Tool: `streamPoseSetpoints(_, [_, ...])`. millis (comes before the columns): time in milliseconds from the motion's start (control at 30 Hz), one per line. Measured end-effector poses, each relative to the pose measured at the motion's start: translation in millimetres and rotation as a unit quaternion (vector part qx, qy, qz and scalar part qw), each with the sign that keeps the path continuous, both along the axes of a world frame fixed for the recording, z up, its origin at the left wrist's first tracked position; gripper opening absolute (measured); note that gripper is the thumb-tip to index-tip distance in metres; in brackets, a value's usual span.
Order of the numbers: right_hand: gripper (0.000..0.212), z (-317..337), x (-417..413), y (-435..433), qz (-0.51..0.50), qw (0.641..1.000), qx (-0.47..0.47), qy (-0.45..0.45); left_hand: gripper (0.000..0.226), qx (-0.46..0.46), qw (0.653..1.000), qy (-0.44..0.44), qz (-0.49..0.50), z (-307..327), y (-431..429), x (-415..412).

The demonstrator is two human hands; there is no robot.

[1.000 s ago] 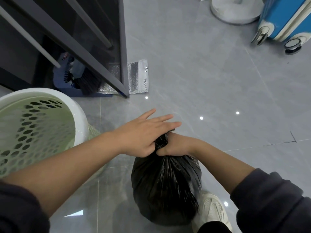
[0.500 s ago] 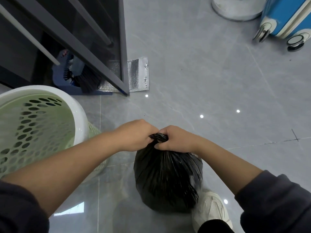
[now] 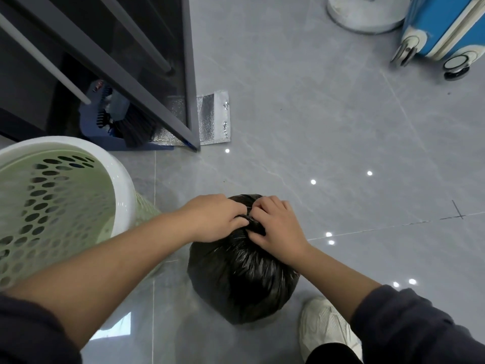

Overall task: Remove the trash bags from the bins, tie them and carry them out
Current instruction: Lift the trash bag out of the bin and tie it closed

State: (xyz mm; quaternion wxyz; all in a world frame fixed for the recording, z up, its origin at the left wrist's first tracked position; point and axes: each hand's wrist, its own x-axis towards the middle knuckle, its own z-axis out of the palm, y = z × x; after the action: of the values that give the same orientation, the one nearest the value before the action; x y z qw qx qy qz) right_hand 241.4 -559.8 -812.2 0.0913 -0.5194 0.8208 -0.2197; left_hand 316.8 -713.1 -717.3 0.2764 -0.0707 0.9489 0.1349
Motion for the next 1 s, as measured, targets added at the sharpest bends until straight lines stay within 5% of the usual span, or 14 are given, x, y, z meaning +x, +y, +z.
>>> streamPoseSetpoints(300, [0.027, -20.6, 1.1, 7.9, -0.062, 0.993, 0.096, -0.008, 0.02, 0.054, 0.996, -0.027, 0.059, -28.8, 16.1, -5.0])
streamPoseSetpoints(500, [0.024, 9.3, -4.9, 5.3, -0.056, 0.998, 0.028, 0.006, 0.031, -0.019, 0.999, 0.027, 0.009, -0.2, 18.0, -4.1])
streamPoseSetpoints(733, [0.032, 62.3, -0.3, -4.1, -0.122, 0.992, -0.008, 0.02, 0.021, 0.059, 0.991, 0.042, 0.112, 34.9, 6.8, -12.1])
streamPoseSetpoints(1000, [0.028, 81.8, 2.0, -2.3, -0.101, 0.984, -0.097, 0.11, 0.029, 0.06, 0.995, 0.024, 0.079, 68.6, 0.6, -6.0])
